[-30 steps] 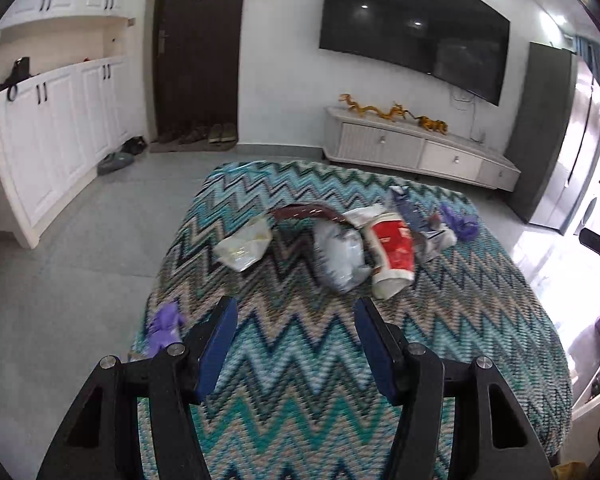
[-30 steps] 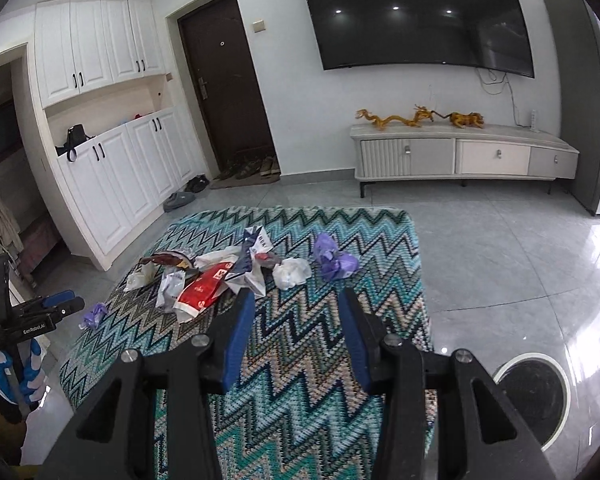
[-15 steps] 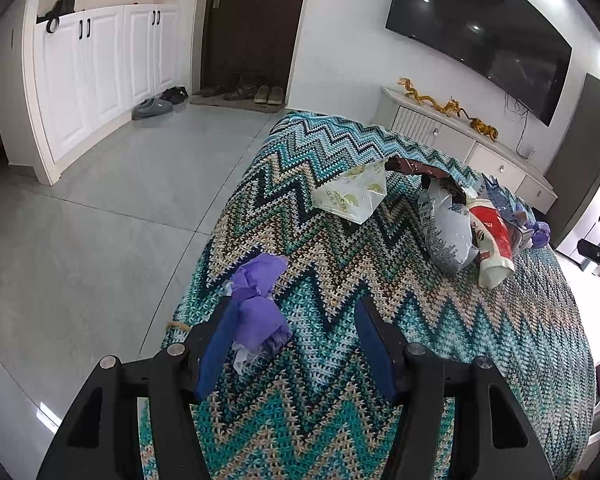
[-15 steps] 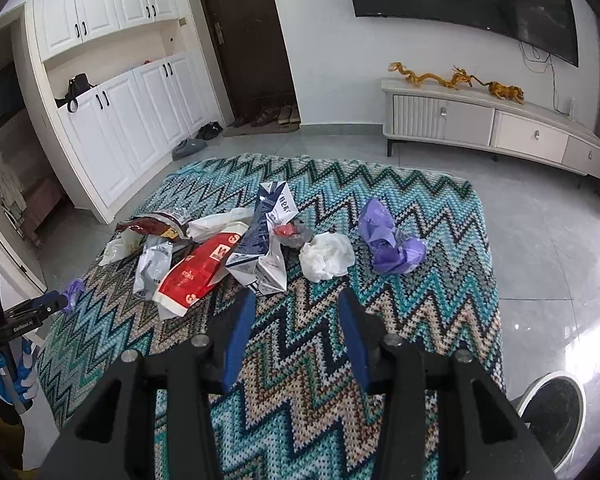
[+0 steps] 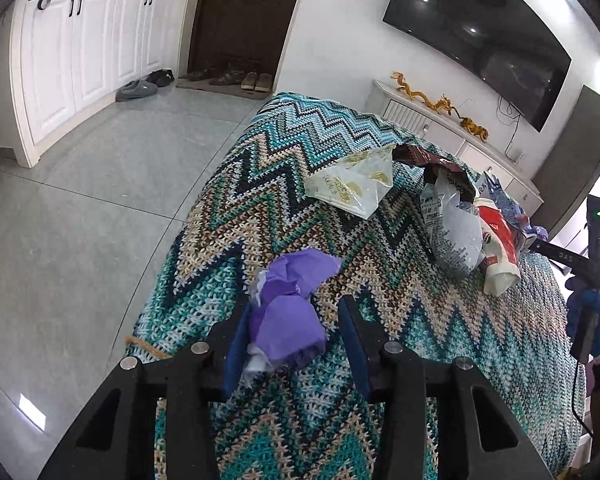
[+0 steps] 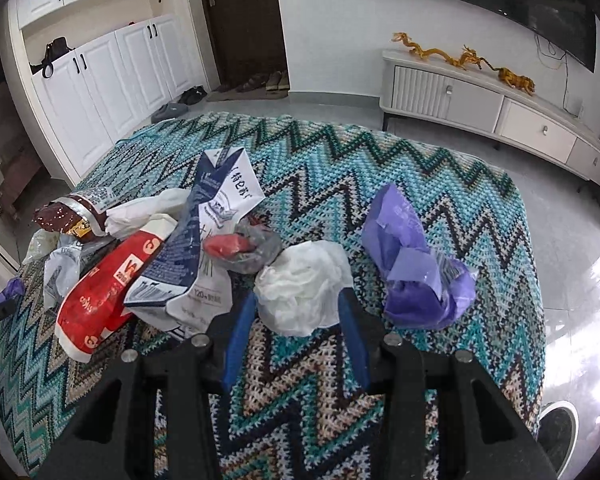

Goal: Collect trash
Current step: 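Grasp the purple glove with the left tool while the right tool grasps the white tissue, then carry the glove and tissue to the bin and open both tools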

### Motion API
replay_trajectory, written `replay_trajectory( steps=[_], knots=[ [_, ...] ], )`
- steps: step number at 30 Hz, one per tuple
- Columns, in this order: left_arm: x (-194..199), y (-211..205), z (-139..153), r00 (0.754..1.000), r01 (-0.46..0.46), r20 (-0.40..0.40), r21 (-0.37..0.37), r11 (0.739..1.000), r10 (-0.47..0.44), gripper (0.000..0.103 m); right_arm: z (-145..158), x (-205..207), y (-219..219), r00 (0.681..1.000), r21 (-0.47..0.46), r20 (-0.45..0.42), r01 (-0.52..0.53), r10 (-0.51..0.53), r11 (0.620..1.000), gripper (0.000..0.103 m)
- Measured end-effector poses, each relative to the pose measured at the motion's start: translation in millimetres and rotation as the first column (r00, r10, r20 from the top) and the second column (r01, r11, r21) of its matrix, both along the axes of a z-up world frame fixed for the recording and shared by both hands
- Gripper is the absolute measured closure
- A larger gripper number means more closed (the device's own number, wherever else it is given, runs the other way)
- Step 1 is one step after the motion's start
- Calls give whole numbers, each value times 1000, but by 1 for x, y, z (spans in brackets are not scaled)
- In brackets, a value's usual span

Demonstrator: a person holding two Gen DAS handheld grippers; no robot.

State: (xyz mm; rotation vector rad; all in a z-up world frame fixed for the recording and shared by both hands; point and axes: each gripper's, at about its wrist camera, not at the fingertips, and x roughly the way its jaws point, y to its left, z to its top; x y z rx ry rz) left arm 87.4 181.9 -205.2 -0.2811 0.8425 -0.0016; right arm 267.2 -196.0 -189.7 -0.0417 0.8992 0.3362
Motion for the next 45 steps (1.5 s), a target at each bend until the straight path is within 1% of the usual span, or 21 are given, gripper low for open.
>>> replay_trajectory(
  steps=[2, 7, 8, 9, 10, 15, 18, 23, 30, 34, 37, 39, 42, 45],
  knots=[
    [1, 0, -2, 1000, 4, -4, -8, 1000, -4, 71, -4, 4, 2, 1000, -7, 0, -2, 2, 1000, 61],
    [1, -1, -3, 1000, 5, 7, -17, 1000, -5, 74, -12, 11, 1, 1000, -1, -7, 4, -4, 1000, 63],
    [0, -1, -4, 1000, 4, 8, -18, 1000, -4, 74, -12, 10, 1, 1000, 1, -4, 3, -3, 1000, 67],
    [0, 0, -3, 1000, 4, 8, -18, 1000, -4, 74, -12, 9, 1, 1000, 4, -2, 2, -2, 1000, 76],
    [0, 0, -4, 1000, 4, 10, -19, 1000, -4, 75, -10, 9, 0, 1000, 7, 2, 3, -3, 1000, 83],
    [-3, -2, 0, 1000, -1, 20, -3, 1000, 1, 75, 2, -6, -9, 1000, 29, 16, 16, -17, 999, 86],
    [-8, -3, 7, 999, -6, 33, -2, 1000, 6, 75, 15, -23, -17, 999, 40, 32, 10, -12, 999, 86],
    [-24, -7, 26, 997, -1, 77, -18, 1000, 2, 75, 43, -68, -31, 997, 77, 72, -22, 17, 997, 86],
    [-48, -32, 64, 988, 54, 143, 15, 998, -55, 76, 78, -138, -52, 988, 116, 151, -52, 34, 992, 86],
    [-57, -56, 83, 980, 98, 172, 39, 994, -104, 76, 94, -176, -72, 980, 118, 199, -35, 11, 992, 86],
    [-60, -83, 97, 968, 160, 192, 38, 986, -164, 76, 106, -201, -99, 972, 125, 231, 9, -38, 992, 86],
    [-58, -106, 106, 957, 212, 196, 39, 977, -215, 76, 112, -216, -123, 965, 129, 249, 50, -81, 990, 86],
    [-49, -150, 118, 933, 305, 188, 45, 951, -308, 76, 115, -238, -162, 951, 129, 267, 125, -156, 984, 86],
    [-40, -203, 127, 896, 405, 166, 77, 911, -412, 76, 112, -255, -206, 934, 139, 266, 210, -241, 968, 86]
  ],
)
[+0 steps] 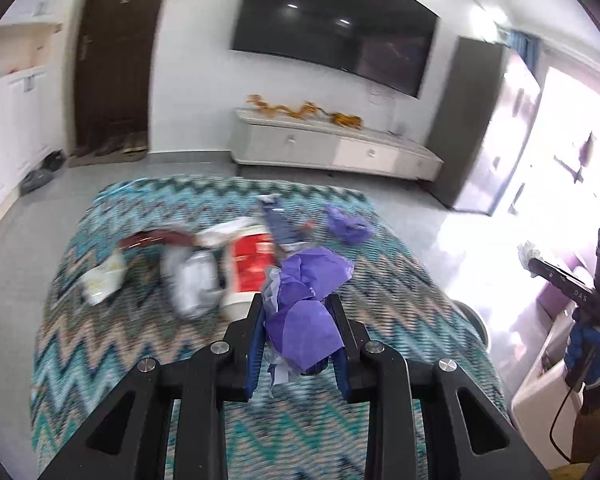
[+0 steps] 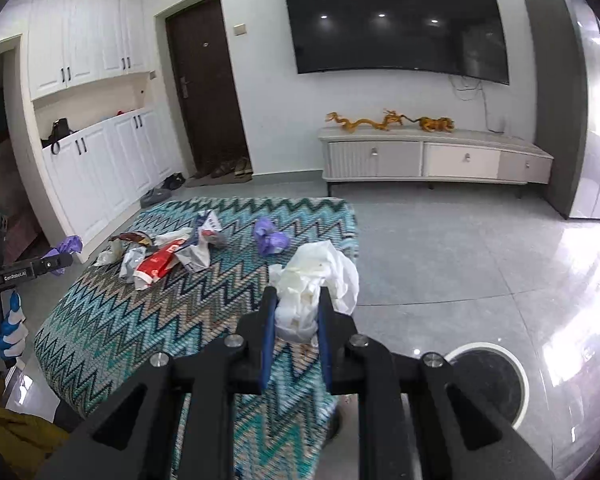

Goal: Collect trash
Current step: 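Carry the glove and tissue to the bin and open both tools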

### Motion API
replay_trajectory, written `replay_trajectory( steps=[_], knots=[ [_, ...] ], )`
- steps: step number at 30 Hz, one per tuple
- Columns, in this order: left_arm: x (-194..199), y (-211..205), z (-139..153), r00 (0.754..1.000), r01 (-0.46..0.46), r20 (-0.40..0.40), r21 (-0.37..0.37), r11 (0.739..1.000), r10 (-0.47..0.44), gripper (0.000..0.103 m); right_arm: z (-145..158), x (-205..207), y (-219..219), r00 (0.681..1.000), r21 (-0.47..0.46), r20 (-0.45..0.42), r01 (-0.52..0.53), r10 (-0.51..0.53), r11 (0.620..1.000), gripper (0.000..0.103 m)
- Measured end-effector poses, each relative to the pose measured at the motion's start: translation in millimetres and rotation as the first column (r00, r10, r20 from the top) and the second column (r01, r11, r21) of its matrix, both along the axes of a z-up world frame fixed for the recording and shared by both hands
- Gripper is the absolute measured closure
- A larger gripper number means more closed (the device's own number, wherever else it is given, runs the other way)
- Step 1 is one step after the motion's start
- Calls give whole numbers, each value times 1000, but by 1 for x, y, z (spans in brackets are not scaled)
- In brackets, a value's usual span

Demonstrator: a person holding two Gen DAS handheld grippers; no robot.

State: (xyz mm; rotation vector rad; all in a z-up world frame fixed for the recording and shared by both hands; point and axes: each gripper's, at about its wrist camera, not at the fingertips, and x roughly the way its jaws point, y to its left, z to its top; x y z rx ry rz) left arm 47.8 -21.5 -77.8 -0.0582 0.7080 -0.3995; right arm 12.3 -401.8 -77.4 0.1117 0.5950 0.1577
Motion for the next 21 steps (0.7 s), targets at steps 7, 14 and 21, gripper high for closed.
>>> replay_trajectory(
  steps=[7, 14, 21],
  knots=[
    [27, -153, 7, 966, 259, -51, 106, 960, -254, 76, -37, -24, -97, 982, 40, -45, 186, -184, 982, 86],
    [50, -310, -18, 881, 468, -147, 138, 873, -449, 76, -109, -21, -177, 937, 141, -177, 328, -302, 934, 86],
    [77, -439, -64, 804, 577, -249, 104, 810, -540, 75, -158, 5, -224, 904, 140, -267, 381, -335, 914, 83]
  ],
)
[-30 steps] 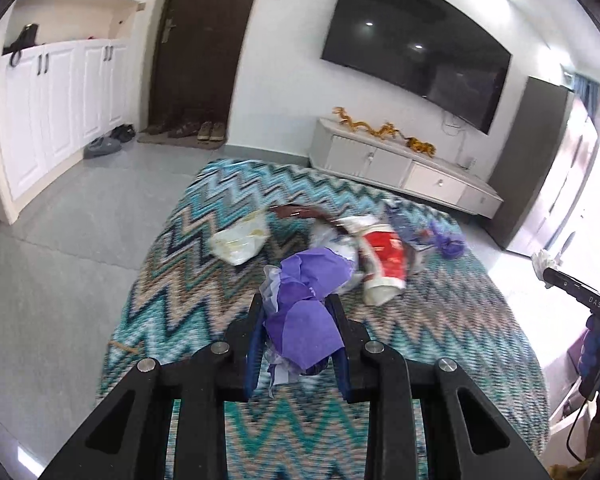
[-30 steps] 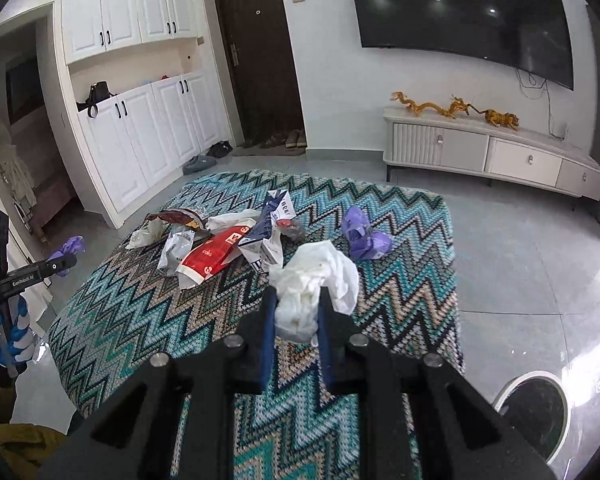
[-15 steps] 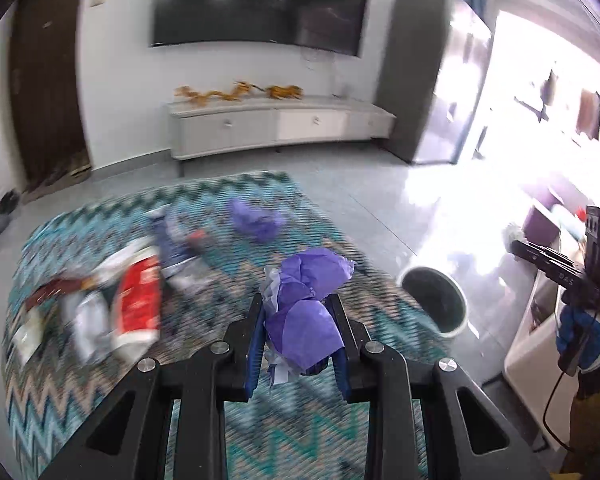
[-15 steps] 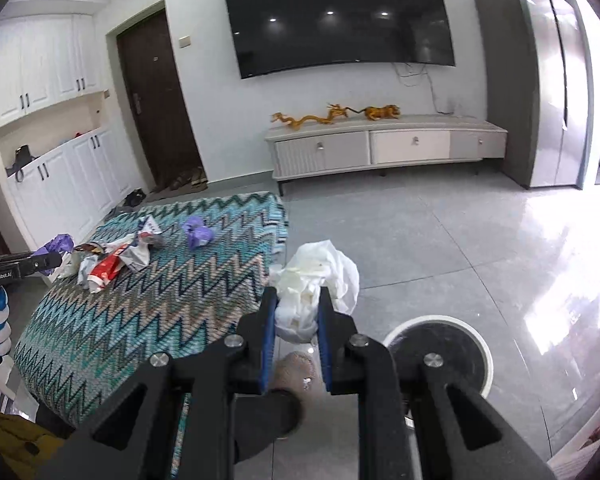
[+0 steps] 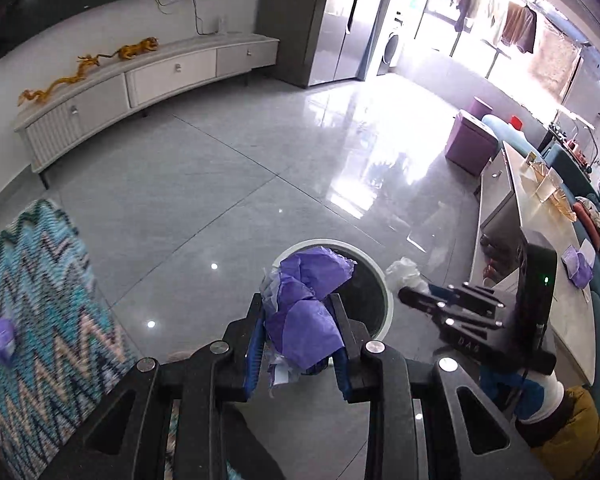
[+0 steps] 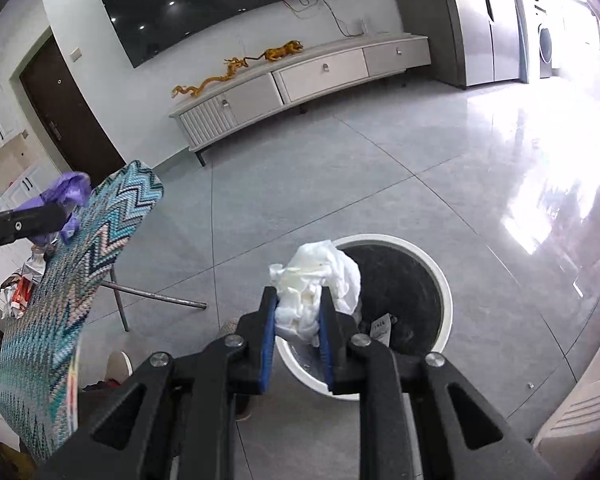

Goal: Collect trash
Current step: 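Carry the glove and tissue to the bin and open both tools, then return both tools to the ottoman toward the remaining trash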

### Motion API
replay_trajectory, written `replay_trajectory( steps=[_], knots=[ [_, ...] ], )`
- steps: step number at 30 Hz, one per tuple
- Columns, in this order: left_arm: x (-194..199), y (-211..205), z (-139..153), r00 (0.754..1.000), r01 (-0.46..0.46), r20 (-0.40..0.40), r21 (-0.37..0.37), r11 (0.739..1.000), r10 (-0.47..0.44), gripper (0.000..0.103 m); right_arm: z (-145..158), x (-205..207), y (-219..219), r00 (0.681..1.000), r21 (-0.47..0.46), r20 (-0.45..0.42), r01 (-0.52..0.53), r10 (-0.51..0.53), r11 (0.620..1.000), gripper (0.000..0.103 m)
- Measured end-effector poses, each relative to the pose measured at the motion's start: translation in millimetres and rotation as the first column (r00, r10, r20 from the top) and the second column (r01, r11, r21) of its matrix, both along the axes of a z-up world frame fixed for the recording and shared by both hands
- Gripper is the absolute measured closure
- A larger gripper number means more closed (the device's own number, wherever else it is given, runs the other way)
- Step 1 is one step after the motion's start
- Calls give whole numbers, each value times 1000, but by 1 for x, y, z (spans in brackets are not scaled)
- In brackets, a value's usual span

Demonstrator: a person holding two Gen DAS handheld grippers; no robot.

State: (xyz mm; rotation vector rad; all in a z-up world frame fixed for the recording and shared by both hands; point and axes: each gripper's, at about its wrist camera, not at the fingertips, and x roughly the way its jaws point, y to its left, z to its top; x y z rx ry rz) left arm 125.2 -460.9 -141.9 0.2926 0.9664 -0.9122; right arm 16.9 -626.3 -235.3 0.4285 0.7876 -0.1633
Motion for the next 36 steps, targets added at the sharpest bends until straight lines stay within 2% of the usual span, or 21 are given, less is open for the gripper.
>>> replay_trajectory(
  steps=[4, 8, 11, 14, 16, 20, 23, 27, 36],
  knots=[
    [13, -49, -26, 1000, 13, -26, 23, 1000, -13, 74, -24, 15, -16, 999, 13, -37, 12, -12, 1000, 83],
    [25, -77, -53, 996, 20, -84, 45, 999, -17, 73, -50, 25, -31, 997, 36, -77, 30, -27, 999, 83],
    [28, -86, -68, 994, 14, -111, 59, 998, -7, 67, -70, 32, -42, 992, 56, -112, 59, -53, 997, 77],
    [30, -88, -74, 992, -2, -129, 52, 999, 9, 60, -86, 33, -48, 986, 72, -146, 89, -78, 993, 63],
    [30, -86, -74, 993, -13, -119, 46, 999, 19, 45, -94, 33, -51, 982, 77, -165, 106, -92, 991, 58],
    [25, -76, -65, 996, -29, -85, 24, 999, 31, 45, -99, 28, -51, 979, 86, -176, 119, -103, 989, 58],
    [19, -71, -53, 998, -37, -44, 9, 999, 37, 45, -91, 24, -48, 981, 90, -163, 123, -107, 988, 58],
    [9, -50, -30, 998, -58, 4, -30, 998, 58, 45, -65, 17, -40, 984, 49, -141, 118, -110, 992, 58],
    [-23, 13, 31, 992, -59, 105, -79, 995, 67, 45, 32, -10, -3, 993, -23, 39, 112, -111, 993, 58]
  ],
)
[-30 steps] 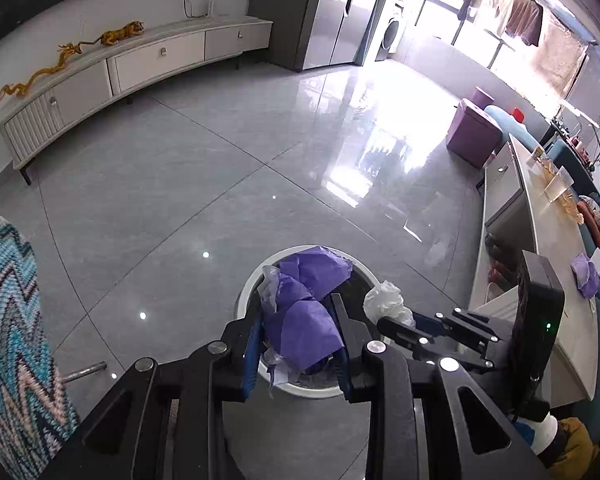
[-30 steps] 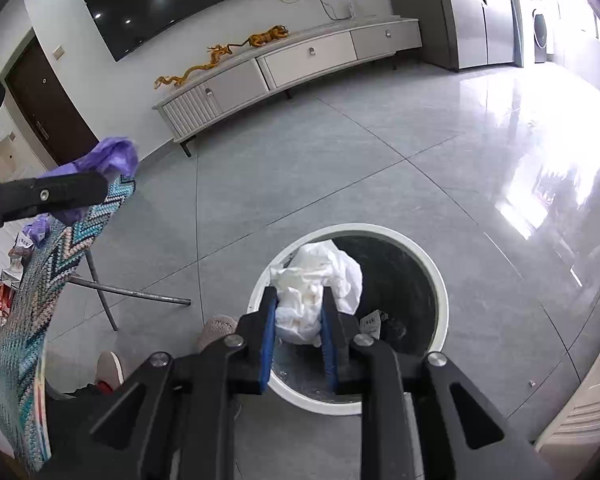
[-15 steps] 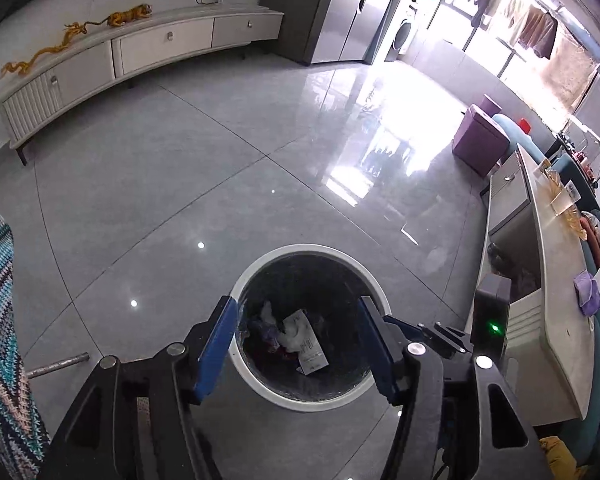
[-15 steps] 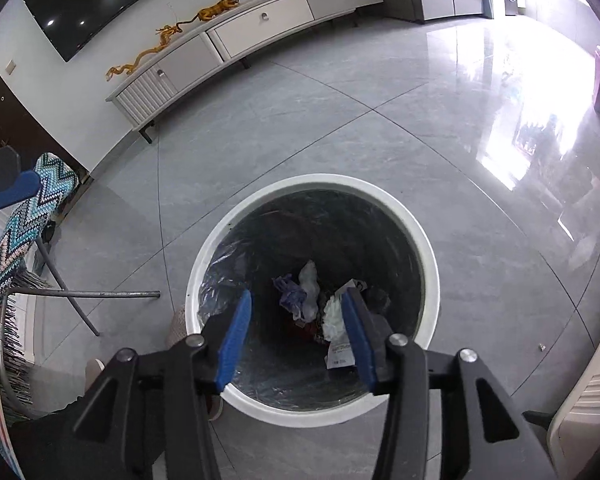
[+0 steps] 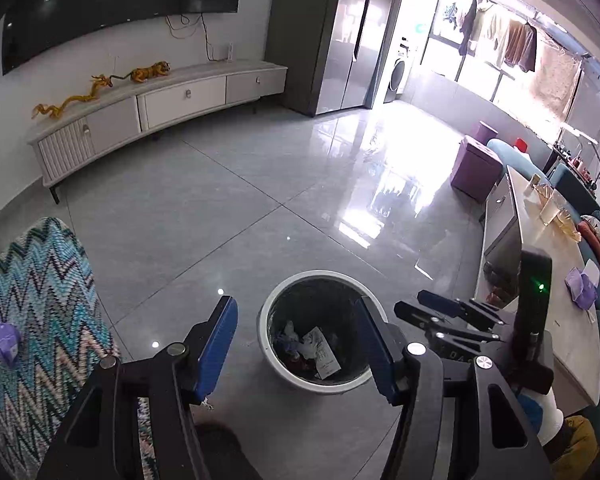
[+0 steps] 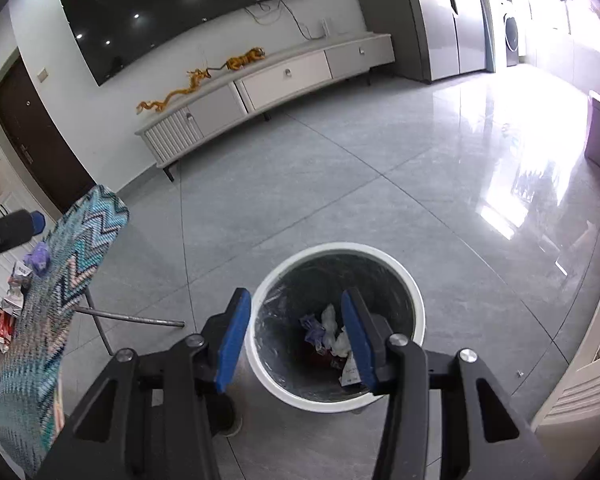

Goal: Collect trash
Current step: 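Return both tools to the ottoman toward the remaining trash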

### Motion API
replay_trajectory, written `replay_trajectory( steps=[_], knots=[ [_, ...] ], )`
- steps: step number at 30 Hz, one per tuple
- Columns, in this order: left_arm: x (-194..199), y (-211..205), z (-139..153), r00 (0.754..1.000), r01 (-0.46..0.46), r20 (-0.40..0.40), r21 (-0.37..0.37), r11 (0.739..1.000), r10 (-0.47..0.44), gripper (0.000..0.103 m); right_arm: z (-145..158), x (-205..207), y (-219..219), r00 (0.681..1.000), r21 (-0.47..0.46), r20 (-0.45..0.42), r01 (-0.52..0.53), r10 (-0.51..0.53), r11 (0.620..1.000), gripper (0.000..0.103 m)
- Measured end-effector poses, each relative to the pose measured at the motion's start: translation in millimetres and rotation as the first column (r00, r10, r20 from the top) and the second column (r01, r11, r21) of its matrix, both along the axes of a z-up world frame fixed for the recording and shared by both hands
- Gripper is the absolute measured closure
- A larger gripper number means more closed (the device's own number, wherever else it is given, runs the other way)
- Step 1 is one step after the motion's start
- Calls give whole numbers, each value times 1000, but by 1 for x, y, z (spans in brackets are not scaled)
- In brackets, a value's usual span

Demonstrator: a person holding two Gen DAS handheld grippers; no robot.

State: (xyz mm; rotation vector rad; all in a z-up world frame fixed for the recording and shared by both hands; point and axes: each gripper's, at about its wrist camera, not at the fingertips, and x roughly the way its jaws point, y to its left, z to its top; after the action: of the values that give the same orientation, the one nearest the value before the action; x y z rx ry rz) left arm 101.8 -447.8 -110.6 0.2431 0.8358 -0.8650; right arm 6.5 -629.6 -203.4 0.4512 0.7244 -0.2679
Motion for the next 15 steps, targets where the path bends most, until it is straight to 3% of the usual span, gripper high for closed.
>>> replay_trajectory(
  steps=[5, 15],
  knots=[
    [-16, 50, 27, 996, -27, 85, 3, 1000, 27, 45, 52, -7, 40, 995, -64, 77, -52, 57, 997, 58],
    [-49, 186, 58, 974, -143, 169, -51, 988, 149, 42, 138, -17, 136, 966, -161, 183, -155, 183, 975, 58]
  ],
)
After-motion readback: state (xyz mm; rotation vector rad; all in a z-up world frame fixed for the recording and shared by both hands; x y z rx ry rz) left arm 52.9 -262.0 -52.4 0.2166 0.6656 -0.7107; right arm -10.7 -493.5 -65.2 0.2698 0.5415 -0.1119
